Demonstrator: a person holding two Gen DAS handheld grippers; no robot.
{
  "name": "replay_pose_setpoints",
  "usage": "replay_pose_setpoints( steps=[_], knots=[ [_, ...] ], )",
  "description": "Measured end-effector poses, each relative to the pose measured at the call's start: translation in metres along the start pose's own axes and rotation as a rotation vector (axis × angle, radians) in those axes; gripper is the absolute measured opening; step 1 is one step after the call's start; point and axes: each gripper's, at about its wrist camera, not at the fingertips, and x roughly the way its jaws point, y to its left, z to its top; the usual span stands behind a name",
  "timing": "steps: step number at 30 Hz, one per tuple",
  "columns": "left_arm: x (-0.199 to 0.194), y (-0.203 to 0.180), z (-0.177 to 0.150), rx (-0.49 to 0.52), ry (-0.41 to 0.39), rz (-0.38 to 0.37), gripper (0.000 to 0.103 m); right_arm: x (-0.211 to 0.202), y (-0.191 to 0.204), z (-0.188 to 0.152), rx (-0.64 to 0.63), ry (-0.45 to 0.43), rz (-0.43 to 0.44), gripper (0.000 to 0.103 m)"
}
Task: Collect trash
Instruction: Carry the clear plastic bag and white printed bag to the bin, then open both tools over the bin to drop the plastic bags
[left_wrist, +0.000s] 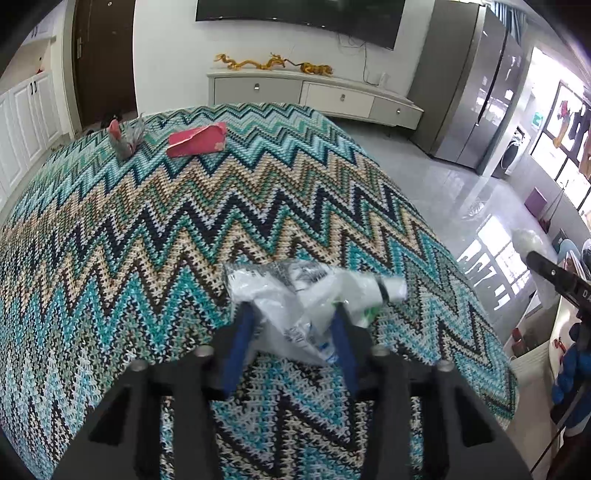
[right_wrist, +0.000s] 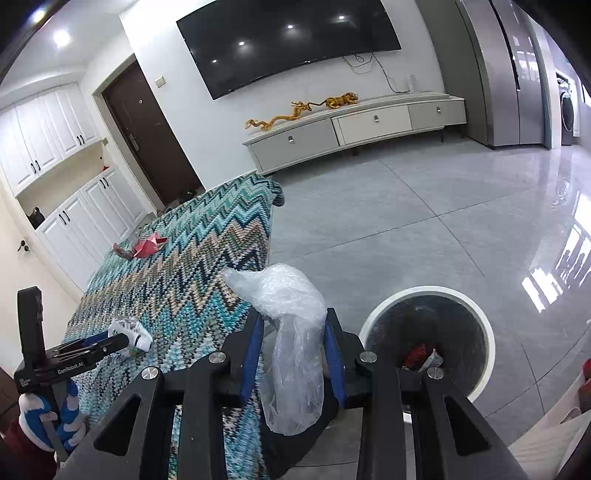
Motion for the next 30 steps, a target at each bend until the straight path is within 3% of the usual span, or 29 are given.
replay_pose_setpoints(
  steps=[4, 12, 20, 24, 30],
  knots=[
    [-0.007, 0.002, 0.004, -0.015, -0.021, -0.01, 0.023, 0.002, -0.009, -0.005, 0.018, 0.008, -0.009, 0.03],
    [-0.024, -0.025, 0.022, 0.014, -0.055, -0.076, 0.022, 0.004, -0.029, -0.012, 0.052, 0.016, -0.026, 0.03],
    [-0.004, -0.111, 0.055, 0.13, -0.025, -0.227, 0.022, 0.007, -0.068, -0.015, 0.111, 0.035, -0.093, 0.03],
    [0.024, -0.168, 0.065, 0.209, 0.017, -0.277, 0.022, 0.018, -0.092, -0.018, 0.149, 0.069, -0.13, 0.03],
    [0.083, -0.234, 0.074, 0.241, 0.111, -0.302, 0.025, 0.036, -0.124, -0.016, 0.187, 0.1, -0.19, 0.033]
  ],
)
